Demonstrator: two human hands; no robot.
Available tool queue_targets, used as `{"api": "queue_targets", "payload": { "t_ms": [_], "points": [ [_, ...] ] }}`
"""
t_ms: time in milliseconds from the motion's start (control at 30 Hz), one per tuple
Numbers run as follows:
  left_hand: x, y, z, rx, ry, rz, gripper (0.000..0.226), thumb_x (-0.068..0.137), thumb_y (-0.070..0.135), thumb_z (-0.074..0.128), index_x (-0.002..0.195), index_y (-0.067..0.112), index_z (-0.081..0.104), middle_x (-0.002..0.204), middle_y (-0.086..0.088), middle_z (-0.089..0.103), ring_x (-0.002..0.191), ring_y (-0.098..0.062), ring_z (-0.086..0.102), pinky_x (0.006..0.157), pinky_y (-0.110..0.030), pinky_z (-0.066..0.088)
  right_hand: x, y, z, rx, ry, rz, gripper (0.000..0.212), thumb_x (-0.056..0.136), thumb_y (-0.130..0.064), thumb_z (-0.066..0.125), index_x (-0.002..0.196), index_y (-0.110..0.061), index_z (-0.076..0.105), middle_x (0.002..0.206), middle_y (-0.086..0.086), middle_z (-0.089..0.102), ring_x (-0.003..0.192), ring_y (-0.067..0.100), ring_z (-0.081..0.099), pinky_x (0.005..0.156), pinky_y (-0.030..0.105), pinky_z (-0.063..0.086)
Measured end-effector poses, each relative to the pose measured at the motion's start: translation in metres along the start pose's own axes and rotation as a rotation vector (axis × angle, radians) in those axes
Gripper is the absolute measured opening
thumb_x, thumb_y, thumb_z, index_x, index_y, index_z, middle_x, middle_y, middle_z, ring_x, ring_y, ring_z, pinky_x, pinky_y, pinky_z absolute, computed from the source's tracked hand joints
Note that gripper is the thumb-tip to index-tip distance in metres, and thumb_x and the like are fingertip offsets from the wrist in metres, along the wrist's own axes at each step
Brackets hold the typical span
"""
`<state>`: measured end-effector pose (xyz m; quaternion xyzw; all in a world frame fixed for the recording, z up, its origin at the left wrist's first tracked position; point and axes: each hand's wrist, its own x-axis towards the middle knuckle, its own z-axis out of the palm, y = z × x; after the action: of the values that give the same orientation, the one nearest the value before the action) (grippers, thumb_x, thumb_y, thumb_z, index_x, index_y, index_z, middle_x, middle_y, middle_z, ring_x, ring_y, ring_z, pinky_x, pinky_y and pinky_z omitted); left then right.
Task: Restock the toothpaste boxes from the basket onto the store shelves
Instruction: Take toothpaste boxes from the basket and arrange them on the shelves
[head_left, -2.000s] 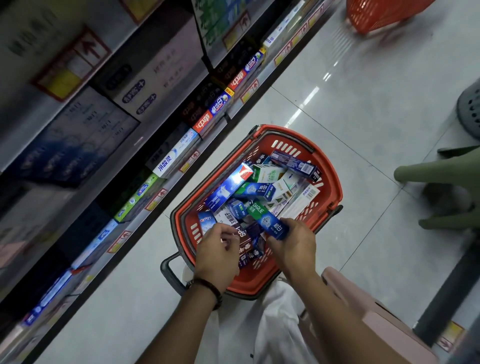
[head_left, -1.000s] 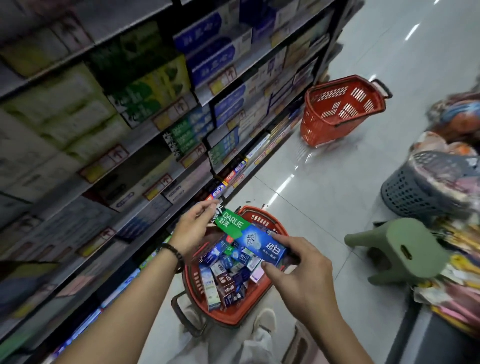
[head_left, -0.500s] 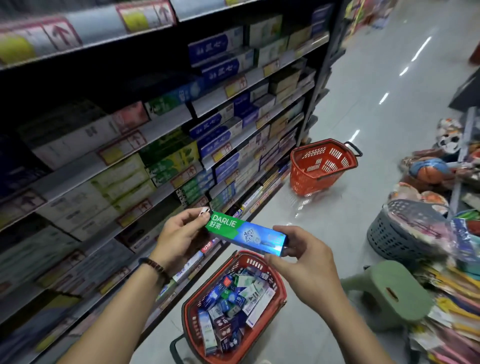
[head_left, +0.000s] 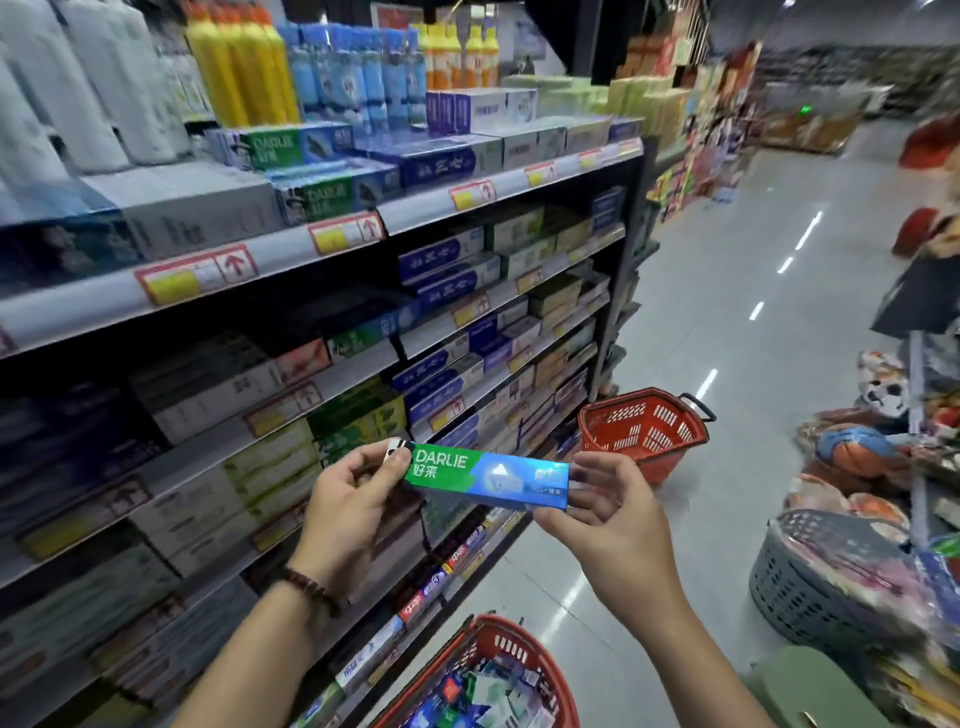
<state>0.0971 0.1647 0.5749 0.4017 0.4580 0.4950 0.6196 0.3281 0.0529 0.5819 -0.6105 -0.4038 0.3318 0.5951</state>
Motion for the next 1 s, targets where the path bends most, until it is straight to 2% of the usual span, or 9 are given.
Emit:
{"api": "queue_targets", "payload": {
  "t_ms": [67, 167, 267, 367, 500, 600, 700, 1000],
  "points": [
    [-0.002, 0.009, 0.005, 0.011, 0.029, 0.066, 0.025, 0.095, 0.014, 0.072, 0.118, 0.005, 0.073, 0.109, -0.016, 0.078, 0.086, -0.016, 0.075, 0.069, -0.023, 0.062, 0.006, -0.008, -0.001, 0.013, 0.001, -0.014, 0.058, 0.071, 0.002, 0.095, 0.114, -0.020, 0.063, 0.111, 0.001, 0.074, 0.097, 0.014, 0.077, 0.083, 0.038, 0.066],
    [-0.007, 0.023, 0.011, 0.023, 0.069, 0.152, 0.037, 0.082, 0.028, 0.078, 0.115, 0.012, 0.075, 0.113, -0.014, 0.078, 0.095, -0.019, 0.074, 0.089, -0.038, 0.061, 0.015, -0.019, -0.002, 0.030, 0.008, -0.044, 0.052, 0.073, -0.001, 0.094, 0.111, -0.019, 0.064, 0.104, -0.001, 0.078, 0.096, 0.016, 0.078, 0.086, 0.044, 0.065],
    [-0.011, 0.033, 0.016, -0.008, 0.130, 0.207, 0.048, 0.077, 0.031, 0.080, 0.118, 0.011, 0.067, 0.108, -0.014, 0.079, 0.102, -0.026, 0.075, 0.104, -0.053, 0.054, 0.022, -0.027, 0.001, 0.054, 0.010, -0.086, 0.047, 0.074, 0.000, 0.093, 0.109, -0.018, 0.067, 0.103, -0.002, 0.080, 0.096, 0.016, 0.079, 0.087, 0.042, 0.065],
    [-0.016, 0.038, 0.018, -0.031, 0.210, 0.256, 0.051, 0.073, 0.034, 0.083, 0.113, 0.012, 0.060, 0.107, -0.016, 0.079, 0.105, -0.034, 0.075, 0.103, -0.060, 0.054, 0.028, -0.034, 0.007, 0.079, -0.001, -0.121, 0.044, 0.075, 0.000, 0.093, 0.108, -0.017, 0.069, 0.102, -0.003, 0.080, 0.096, 0.015, 0.078, 0.086, 0.034, 0.065],
    [-0.020, 0.047, 0.016, 0.012, 0.267, 0.286, 0.052, 0.075, 0.039, 0.082, 0.112, 0.008, 0.064, 0.103, -0.014, 0.079, 0.103, -0.033, 0.076, 0.101, -0.060, 0.056, 0.030, -0.044, 0.020, 0.113, -0.006, -0.156, 0.039, 0.078, -0.004, 0.092, 0.109, -0.015, 0.071, 0.103, -0.001, 0.080, 0.096, 0.014, 0.078, 0.083, 0.030, 0.064],
    [-0.020, 0.056, 0.008, 0.019, 0.286, 0.301, 0.056, 0.074, 0.044, 0.082, 0.113, 0.008, 0.064, 0.102, -0.012, 0.080, 0.100, -0.029, 0.077, 0.100, -0.058, 0.057, 0.033, -0.049, 0.034, 0.136, 0.029, -0.159, 0.029, 0.084, -0.006, 0.088, 0.106, -0.016, 0.072, 0.101, -0.001, 0.080, 0.096, 0.015, 0.078, 0.082, 0.032, 0.064],
    [-0.020, 0.067, -0.003, 0.032, 0.304, 0.338, 0.065, 0.068, 0.059, 0.088, 0.108, 0.012, 0.068, 0.103, -0.010, 0.079, 0.101, -0.031, 0.076, 0.099, -0.058, 0.057, 0.037, -0.055, 0.049, 0.127, 0.034, -0.158, 0.025, 0.087, -0.009, 0.085, 0.106, -0.017, 0.072, 0.101, -0.001, 0.080, 0.096, 0.015, 0.077, 0.083, 0.035, 0.064],
    [-0.007, 0.103, -0.036, 0.043, 0.264, 0.450, 0.013, 0.091, 0.032, 0.076, 0.092, 0.019, 0.073, 0.103, -0.010, 0.079, 0.105, -0.035, 0.075, 0.100, -0.059, 0.056, 0.057, -0.085, 0.091, 0.132, 0.044, -0.212, 0.019, 0.090, -0.008, 0.082, 0.105, -0.017, 0.076, 0.098, -0.002, 0.081, 0.092, 0.016, 0.078, 0.081, 0.036, 0.063]
  ]
}}
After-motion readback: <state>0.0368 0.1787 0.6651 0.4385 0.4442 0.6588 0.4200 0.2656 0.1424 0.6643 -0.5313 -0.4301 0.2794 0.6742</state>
